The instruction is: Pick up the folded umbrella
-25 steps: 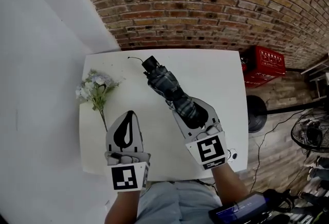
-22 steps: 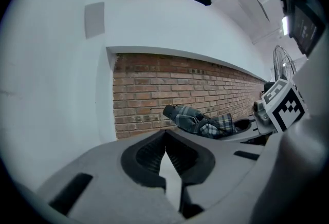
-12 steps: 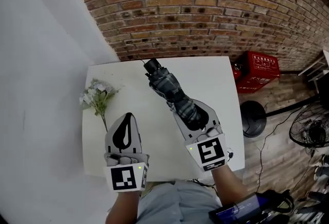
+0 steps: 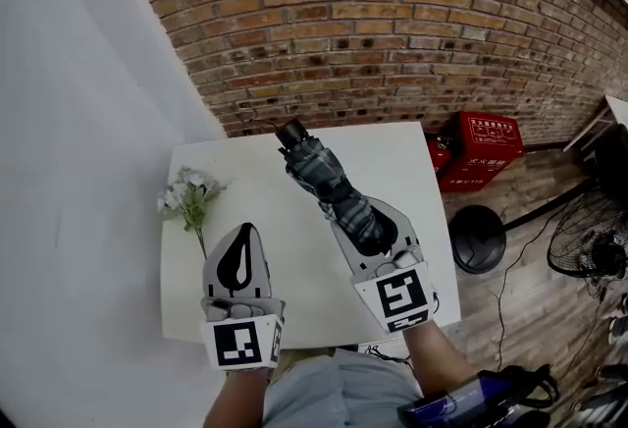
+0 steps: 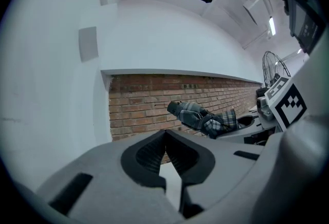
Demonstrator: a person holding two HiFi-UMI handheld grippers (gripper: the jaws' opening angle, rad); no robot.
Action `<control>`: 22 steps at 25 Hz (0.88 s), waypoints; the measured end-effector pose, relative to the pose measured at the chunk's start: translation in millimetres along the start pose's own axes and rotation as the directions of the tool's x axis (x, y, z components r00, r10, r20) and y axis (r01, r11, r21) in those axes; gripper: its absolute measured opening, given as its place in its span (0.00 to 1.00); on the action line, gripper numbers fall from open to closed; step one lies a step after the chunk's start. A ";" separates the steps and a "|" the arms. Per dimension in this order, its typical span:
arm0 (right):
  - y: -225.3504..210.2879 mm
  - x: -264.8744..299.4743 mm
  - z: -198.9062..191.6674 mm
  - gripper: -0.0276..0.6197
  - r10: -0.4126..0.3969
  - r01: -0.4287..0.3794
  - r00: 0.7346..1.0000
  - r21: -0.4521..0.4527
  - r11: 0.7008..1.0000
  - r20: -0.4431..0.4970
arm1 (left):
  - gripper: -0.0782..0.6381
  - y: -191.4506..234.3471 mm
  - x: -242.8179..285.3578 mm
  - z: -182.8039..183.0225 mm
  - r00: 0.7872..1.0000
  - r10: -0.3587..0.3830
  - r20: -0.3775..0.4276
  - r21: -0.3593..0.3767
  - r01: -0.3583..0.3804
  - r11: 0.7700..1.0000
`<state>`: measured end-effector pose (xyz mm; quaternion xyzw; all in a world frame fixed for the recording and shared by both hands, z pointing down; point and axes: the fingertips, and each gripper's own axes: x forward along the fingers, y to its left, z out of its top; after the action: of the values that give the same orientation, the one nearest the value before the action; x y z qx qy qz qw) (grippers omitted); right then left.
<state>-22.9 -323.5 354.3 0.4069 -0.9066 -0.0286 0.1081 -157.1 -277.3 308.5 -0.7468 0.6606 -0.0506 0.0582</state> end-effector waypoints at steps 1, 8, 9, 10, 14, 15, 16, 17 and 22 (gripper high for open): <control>-0.8 -3.9 2.8 0.34 -0.002 0.003 1.000 -0.003 1.000 0.008 | 0.12 -2.1 -2.2 3.6 1.000 0.000 0.005 0.002 0.000 1.000; -5.4 -30.8 26.6 0.34 -0.016 0.017 0.999 -0.008 1.000 0.051 | 0.12 -13.4 -17.5 28.8 0.999 0.012 0.040 0.019 -0.013 1.000; -5.4 -34.0 29.3 0.34 -0.017 0.018 0.998 -0.010 1.000 0.057 | 0.12 -14.3 -19.5 30.9 0.999 0.014 0.044 0.020 -0.015 1.000; -5.0 -37.1 31.9 0.34 -0.019 0.019 0.998 -0.010 1.000 0.062 | 0.12 -15.2 -21.5 32.9 0.999 0.015 0.049 0.022 -0.016 1.000; -5.5 -48.9 40.3 0.35 -0.028 0.030 0.996 -0.019 0.999 0.082 | 0.12 -18.9 -29.3 41.8 0.997 0.020 0.068 0.027 -0.021 0.999; -5.6 -51.7 42.8 0.35 -0.030 0.032 0.996 -0.020 0.999 0.085 | 0.12 -19.6 -31.1 44.4 0.997 0.022 0.073 0.029 -0.024 0.999; -5.6 -54.6 45.3 0.35 -0.032 0.034 0.996 -0.020 0.999 0.089 | 0.12 -20.2 -33.1 47.1 0.997 0.024 0.077 0.030 -0.026 0.999; -5.5 -57.6 47.8 0.35 -0.033 0.035 0.995 -0.020 0.999 0.095 | 0.12 -20.9 -35.1 49.8 0.996 0.026 0.081 0.032 -0.029 0.999; -5.0 -71.0 58.8 0.35 -0.041 0.044 0.991 -0.023 0.999 0.129 | 0.12 -22.2 -45.2 61.0 0.994 0.039 0.107 0.052 -0.045 0.998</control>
<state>13.7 -276.1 283.9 0.4220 -0.9024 -0.0685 0.0542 -131.6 -228.5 251.7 -0.7325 0.6705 -0.0277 0.1145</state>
